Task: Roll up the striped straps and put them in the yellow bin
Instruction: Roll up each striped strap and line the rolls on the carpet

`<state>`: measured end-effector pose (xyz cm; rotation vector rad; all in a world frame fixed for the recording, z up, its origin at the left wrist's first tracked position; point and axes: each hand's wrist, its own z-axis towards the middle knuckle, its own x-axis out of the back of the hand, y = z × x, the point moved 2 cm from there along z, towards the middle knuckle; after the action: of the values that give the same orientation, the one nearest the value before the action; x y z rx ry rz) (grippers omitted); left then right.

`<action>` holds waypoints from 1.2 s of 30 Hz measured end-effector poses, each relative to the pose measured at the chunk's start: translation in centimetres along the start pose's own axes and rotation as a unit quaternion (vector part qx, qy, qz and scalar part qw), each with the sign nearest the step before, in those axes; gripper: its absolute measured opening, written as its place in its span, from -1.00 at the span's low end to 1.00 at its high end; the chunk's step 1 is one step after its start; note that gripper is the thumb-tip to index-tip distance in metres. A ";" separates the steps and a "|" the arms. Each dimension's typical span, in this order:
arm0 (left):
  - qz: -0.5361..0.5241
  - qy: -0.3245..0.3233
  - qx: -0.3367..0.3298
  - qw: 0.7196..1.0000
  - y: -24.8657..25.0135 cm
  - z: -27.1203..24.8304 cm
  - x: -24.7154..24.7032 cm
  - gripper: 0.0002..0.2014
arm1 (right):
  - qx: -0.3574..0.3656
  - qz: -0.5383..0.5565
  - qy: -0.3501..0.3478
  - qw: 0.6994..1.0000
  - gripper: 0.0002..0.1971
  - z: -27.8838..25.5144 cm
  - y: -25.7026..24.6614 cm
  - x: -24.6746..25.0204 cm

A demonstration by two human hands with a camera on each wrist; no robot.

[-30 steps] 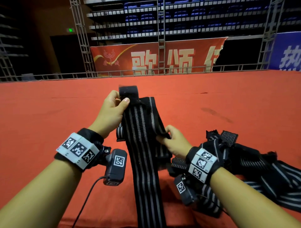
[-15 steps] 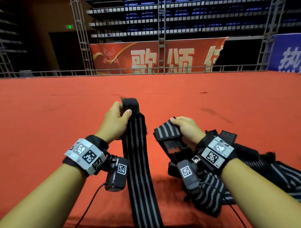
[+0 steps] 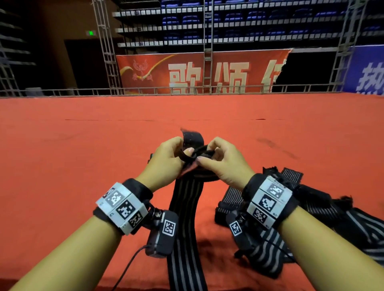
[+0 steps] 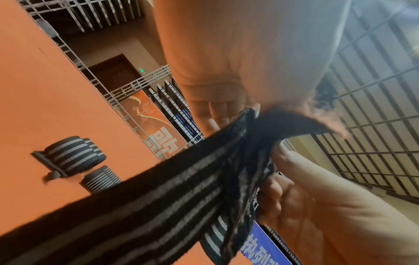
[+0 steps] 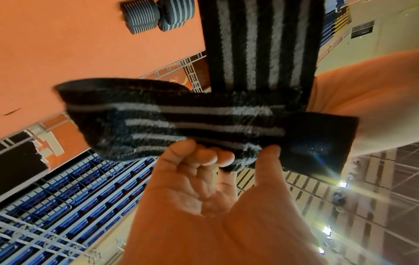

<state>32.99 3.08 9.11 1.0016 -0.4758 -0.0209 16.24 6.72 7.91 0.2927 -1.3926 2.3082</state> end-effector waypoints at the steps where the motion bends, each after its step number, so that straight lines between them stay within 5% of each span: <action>1: -0.023 -0.005 0.012 1.000 -0.1 -0.1 -0.2 -0.84 | 0.015 -0.023 0.010 1.000 -0.72 -0.1 -0.2 -0.1; 7: -0.114 -0.032 0.009 0.993 0.7 -0.8 -0.2 -0.79 | 0.052 -0.077 0.079 0.993 -0.69 0.0 -0.5 0.4; 14: -0.077 0.000 0.028 0.997 0.3 -0.3 0.2 -0.85 | 0.073 -0.077 0.018 0.994 -0.77 -0.5 -0.1 0.1; 20: -0.067 0.000 0.037 0.997 0.6 -0.2 0.3 -0.58 | 0.090 -0.157 -0.020 0.983 -0.75 -1.0 -1.5 -0.1; 30: 0.052 0.009 0.003 0.999 -0.1 0.0 0.4 -0.66 | 0.122 -0.227 -0.081 0.963 -0.73 -2.0 -2.1 -0.9; 33: 0.013 0.057 0.043 0.997 -1.2 0.4 1.3 -0.71 | 0.145 -0.181 -0.112 0.966 -0.82 -2.5 -2.5 -0.7; 36: 0.058 0.121 0.058 0.989 -3.3 1.3 2.8 -0.77 | 0.095 -0.008 -0.141 0.985 -0.85 -2.8 -3.2 0.4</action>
<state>35.63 -0.37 8.02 1.0723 -0.3154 0.2331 17.49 10.62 9.26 0.7105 -1.2876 2.4634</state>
